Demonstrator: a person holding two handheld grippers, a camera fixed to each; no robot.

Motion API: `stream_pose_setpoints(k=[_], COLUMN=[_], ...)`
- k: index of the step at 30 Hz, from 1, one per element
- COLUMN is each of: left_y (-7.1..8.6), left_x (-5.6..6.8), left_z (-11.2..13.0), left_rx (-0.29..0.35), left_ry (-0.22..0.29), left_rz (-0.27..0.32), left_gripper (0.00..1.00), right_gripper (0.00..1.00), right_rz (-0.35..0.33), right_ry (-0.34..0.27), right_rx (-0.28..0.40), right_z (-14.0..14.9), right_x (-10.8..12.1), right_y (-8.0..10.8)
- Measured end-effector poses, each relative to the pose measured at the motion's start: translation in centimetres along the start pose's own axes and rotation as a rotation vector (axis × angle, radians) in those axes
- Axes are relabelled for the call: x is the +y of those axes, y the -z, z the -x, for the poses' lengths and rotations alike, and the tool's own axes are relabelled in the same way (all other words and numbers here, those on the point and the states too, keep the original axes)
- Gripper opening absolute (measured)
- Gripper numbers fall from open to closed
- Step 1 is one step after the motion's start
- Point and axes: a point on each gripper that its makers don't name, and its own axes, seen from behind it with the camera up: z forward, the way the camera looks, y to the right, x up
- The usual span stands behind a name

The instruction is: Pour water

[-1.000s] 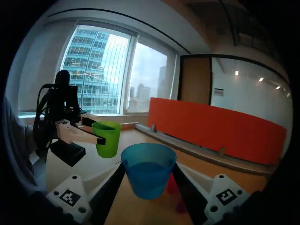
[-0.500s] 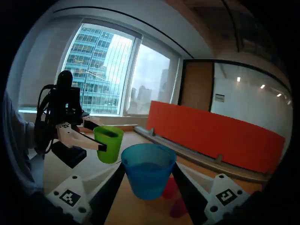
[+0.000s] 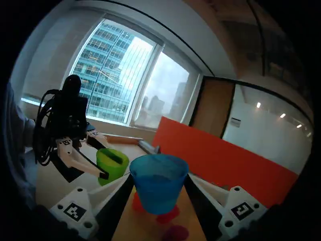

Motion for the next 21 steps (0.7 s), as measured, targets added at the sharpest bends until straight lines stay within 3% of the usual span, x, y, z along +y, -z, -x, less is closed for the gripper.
stream_pose_setpoints(k=[21], left_y=[-1.8], left_x=[2.1], left_z=[0.1], left_rx=[-0.002], left_ry=[0.002], left_rz=[0.056], left_gripper=[0.86], right_gripper=[0.89], right_rz=[0.02], right_ry=[0.314], right_rx=[0.025], right_z=[-4.4], right_x=[1.8], right_y=[-2.4])
